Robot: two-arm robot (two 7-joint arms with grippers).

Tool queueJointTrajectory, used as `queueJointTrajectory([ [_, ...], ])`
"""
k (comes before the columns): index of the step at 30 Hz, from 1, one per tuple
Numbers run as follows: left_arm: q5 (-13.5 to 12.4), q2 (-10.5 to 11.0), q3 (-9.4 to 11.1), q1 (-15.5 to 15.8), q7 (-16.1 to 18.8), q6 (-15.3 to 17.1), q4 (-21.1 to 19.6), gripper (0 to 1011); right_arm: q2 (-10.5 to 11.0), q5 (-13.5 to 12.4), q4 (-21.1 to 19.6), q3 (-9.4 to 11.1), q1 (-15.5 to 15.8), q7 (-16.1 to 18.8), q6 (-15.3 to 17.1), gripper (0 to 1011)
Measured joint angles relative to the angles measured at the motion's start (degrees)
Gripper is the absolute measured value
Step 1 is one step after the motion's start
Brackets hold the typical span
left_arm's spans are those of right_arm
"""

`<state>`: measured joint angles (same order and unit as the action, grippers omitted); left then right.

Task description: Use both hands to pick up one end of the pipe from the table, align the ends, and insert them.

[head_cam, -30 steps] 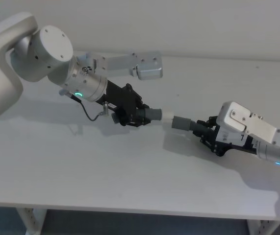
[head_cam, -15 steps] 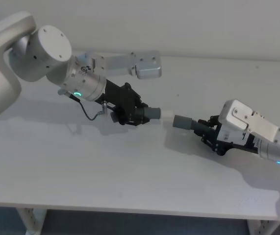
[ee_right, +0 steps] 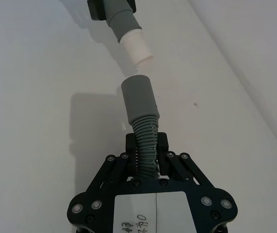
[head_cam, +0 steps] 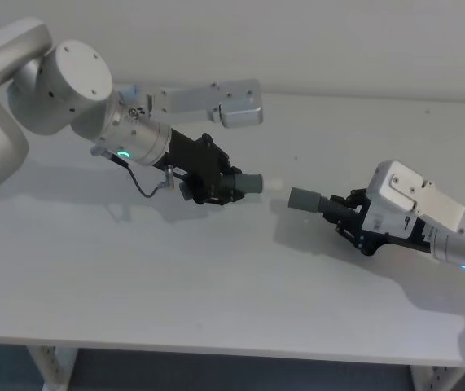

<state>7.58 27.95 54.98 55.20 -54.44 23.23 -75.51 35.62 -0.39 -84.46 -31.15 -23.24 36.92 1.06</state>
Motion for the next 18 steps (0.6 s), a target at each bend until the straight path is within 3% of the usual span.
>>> queueJointTrajectory([
  [18,0.0,-0.2,-0.1,0.0,-0.2,-0.6,0.2,360,0.1,-1.1,-0.3,0.1,-0.1,0.1,-0.1,239],
])
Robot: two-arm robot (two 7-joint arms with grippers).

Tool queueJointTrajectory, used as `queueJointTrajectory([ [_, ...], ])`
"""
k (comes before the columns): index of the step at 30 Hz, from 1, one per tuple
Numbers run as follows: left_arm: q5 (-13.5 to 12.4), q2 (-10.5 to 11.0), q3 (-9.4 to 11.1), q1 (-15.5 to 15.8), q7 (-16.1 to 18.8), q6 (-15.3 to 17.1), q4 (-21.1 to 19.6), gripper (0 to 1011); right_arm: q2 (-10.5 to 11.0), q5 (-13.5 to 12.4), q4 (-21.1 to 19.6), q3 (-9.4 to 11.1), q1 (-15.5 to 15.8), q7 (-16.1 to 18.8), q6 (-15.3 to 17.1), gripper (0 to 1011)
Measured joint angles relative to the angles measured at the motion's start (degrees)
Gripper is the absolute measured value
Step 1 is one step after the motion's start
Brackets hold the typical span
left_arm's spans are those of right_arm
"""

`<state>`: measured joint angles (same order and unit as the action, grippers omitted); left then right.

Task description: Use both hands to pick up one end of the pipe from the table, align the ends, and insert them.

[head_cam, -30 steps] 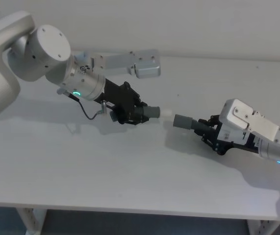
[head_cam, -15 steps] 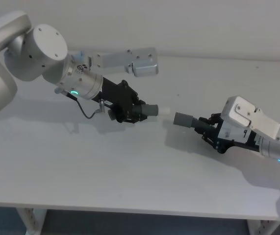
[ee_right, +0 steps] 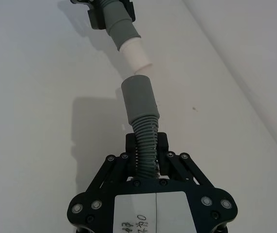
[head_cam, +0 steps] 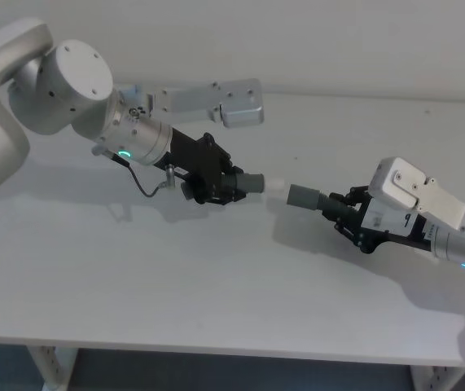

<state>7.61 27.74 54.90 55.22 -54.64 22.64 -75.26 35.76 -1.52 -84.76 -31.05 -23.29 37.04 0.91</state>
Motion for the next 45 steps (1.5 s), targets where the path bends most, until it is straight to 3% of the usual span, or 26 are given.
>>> queueJointTrajectory([
  [45,0.1,-0.7,0.4,0.5,-0.2,-1.2,0.2,360,0.6,-2.0,-2.3,0.2,0.3,0.1,0.4,239],
])
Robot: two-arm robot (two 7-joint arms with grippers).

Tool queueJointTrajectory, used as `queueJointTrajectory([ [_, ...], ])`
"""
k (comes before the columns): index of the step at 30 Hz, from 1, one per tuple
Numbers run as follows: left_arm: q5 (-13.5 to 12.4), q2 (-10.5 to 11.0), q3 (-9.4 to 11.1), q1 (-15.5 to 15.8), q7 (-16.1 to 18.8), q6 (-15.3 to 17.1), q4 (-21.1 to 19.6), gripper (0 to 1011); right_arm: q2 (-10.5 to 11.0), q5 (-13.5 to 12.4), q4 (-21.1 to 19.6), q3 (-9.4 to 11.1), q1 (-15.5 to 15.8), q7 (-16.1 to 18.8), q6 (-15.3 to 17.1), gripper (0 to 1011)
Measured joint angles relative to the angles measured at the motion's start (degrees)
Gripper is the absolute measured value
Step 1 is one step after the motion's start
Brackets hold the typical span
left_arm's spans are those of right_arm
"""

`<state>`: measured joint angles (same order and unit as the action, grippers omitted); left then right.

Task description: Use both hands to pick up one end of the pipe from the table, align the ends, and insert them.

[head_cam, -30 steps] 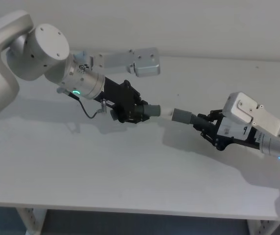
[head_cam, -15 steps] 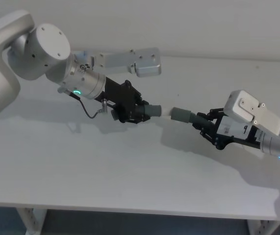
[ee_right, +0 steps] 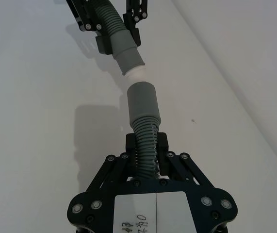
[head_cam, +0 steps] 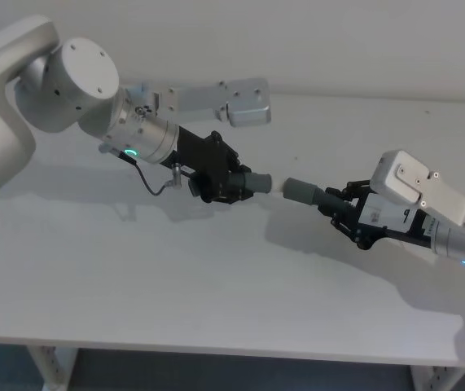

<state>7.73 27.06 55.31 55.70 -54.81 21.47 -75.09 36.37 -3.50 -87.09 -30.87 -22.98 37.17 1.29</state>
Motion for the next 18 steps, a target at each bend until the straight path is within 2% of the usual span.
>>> queueJointTrajectory([
  [18,0.7,0.4,0.2,-0.1,-0.4,-1.2,-0.9,360,-0.1,0.1,-0.1,0.0,-0.3,-0.1,0.2,238],
])
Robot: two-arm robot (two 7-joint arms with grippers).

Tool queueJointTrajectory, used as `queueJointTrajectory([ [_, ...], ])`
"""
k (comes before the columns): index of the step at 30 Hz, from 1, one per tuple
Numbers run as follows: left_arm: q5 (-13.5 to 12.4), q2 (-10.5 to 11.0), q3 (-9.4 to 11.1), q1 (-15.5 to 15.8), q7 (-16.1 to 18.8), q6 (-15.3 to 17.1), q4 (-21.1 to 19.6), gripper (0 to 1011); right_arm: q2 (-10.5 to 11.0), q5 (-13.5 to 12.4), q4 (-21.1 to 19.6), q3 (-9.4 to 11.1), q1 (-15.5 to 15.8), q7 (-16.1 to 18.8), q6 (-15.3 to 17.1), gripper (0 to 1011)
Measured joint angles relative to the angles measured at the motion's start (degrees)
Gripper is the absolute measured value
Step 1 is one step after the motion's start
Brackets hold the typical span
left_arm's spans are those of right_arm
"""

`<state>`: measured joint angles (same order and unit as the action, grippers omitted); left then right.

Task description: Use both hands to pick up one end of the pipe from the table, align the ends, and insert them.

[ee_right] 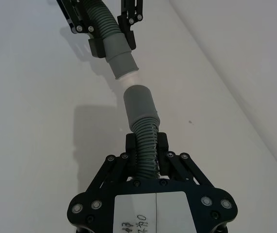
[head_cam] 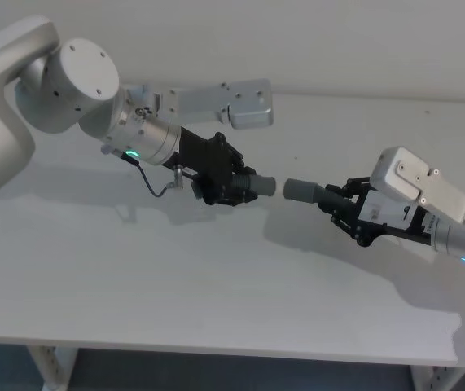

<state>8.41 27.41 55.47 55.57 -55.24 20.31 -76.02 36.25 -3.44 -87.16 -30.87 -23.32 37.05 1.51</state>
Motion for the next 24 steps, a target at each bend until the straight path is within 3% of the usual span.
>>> queueJointTrajectory([
  [24,0.2,0.9,-0.7,-0.9,1.0,0.0,-1.3,360,0.0,-2.1,0.6,0.0,-0.6,1.3,-0.4,239],
])
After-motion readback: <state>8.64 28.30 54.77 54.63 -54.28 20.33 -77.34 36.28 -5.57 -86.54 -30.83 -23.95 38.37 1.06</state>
